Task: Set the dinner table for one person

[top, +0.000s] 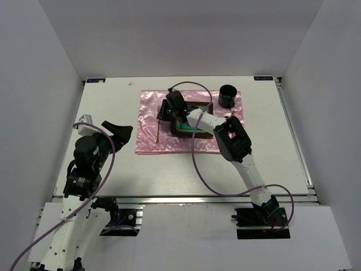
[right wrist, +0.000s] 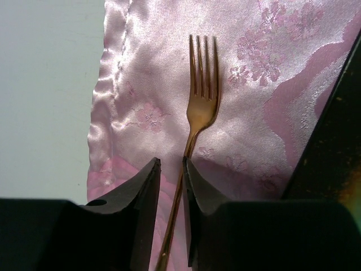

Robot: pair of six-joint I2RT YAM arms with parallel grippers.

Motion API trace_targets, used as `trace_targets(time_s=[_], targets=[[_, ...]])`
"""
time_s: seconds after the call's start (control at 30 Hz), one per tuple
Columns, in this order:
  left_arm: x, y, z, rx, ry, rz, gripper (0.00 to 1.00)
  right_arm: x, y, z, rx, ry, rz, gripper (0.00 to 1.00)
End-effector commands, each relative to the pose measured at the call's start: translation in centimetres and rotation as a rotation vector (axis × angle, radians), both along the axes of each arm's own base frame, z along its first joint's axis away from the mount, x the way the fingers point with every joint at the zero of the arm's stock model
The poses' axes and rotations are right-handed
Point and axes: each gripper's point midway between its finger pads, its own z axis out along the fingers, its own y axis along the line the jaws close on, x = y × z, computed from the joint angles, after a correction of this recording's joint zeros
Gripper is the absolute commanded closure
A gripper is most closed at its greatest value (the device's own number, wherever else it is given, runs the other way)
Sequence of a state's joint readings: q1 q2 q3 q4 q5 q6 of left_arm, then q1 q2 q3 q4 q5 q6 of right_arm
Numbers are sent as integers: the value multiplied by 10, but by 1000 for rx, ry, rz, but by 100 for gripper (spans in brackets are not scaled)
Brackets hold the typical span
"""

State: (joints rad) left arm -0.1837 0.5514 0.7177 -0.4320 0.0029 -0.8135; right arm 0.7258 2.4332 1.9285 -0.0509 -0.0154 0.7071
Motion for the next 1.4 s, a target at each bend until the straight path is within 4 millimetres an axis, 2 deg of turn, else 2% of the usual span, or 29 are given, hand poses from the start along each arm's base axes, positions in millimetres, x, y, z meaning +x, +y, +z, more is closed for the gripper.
trace_targets(time_s=[0.0, 0.17, 0.27, 0.3, 0.33, 0.37, 0.4, 0.43, 0.47, 0.53, 0.6, 0.63, 0.67, 0.7, 0.73, 0.8, 0.83, 0.87, 0.9, 0.93, 0.97, 1.0, 1.03, 1.1, 1.13, 1.2, 1.27, 1.3, 1.37], targets=[[0, 0, 14, -4, -46, 2, 16, 7, 2, 38, 47, -73, 13, 71], [0, 1, 21, 2, -62, 0, 16, 5, 3, 56, 76, -106, 25, 70], [-2, 1, 25, 1, -75, -2, 16, -4, 7, 83, 107, -146, 91, 71], [-3, 1, 26, 0, -80, 0, 16, -6, 10, 109, 117, -212, 136, 71], [-4, 2, 28, -1, -87, 0, 16, -10, 12, 121, 123, -243, 176, 71], [-5, 2, 28, -2, -92, 1, 16, -20, 17, 136, 147, -271, 252, 71], [-5, 2, 29, -3, -98, 0, 16, -28, 19, 166, 174, -338, 315, 70], [-5, 2, 32, -2, -109, 1, 16, -36, 19, 180, 149, -440, 423, 67], [-5, 2, 32, 4, -109, -1, 16, -62, 21, 210, 194, -509, 565, 61], [-7, 1, 34, 37, -114, -18, 16, -95, 6, 237, 187, -652, 761, 51], [-8, -2, 38, 63, -121, -46, 16, -110, -10, 244, 162, -705, 832, 41], [-8, -2, 39, 73, -125, -51, 16, -115, -21, 238, 129, -703, 848, 35], [-7, -2, 39, 85, -126, -56, 17, -114, -44, 236, 72, -736, 829, 22], [-6, -3, 39, 88, -132, -61, 17, -113, -57, 232, 42, -743, 815, 13], [-6, -5, 40, 88, -136, -72, 16, -103, -80, 227, -3, -745, 774, 11], [-4, -9, 38, 91, -140, -99, 16, -106, -116, 218, -74, -761, 743, 11], [-3, -11, 38, 91, -142, -109, 16, -100, -145, 225, -103, -773, 697, 11], [-1, -13, 38, 91, -150, -119, 16, -102, -162, 206, -150, -759, 705, 11], [0, -15, 37, 91, -148, -127, 16, -92, -187, 200, -203, -753, 659, 11], [2, -17, 35, 92, -145, -142, 15, -94, -205, 205, -239, -771, 631, 11], [3, -19, 37, 94, -155, -150, 15, -96, -222, 188, -272, -742, 611, 11], [6, -21, 34, 95, -144, -160, 15, -96, -236, 186, -288, -742, 585, 11], [7, -25, 34, 95, -144, -180, 15, -94, -262, 195, -311, -757, 523, 11], [10, -27, 35, 100, -146, -195, 15, -96, -296, 184, -346, -711, 451, 11], [12, -30, 32, 101, -139, -208, 14, -100, -307, 192, -361, -719, 419, 11], [14, -32, 32, 104, -143, -218, 14, -103, -338, 180, -414, -649, 332, 11], [16, -34, 30, 103, -140, -231, 14, -108, -357, 185, -433, -640, 261, 11], [17, -34, 30, 103, -140, -234, 14, -112, -373, 176, -436, -596, 216, 11], [19, -37, 27, 100, -134, -247, 14, -116, -389, 177, -449, -567, 130, 11]])
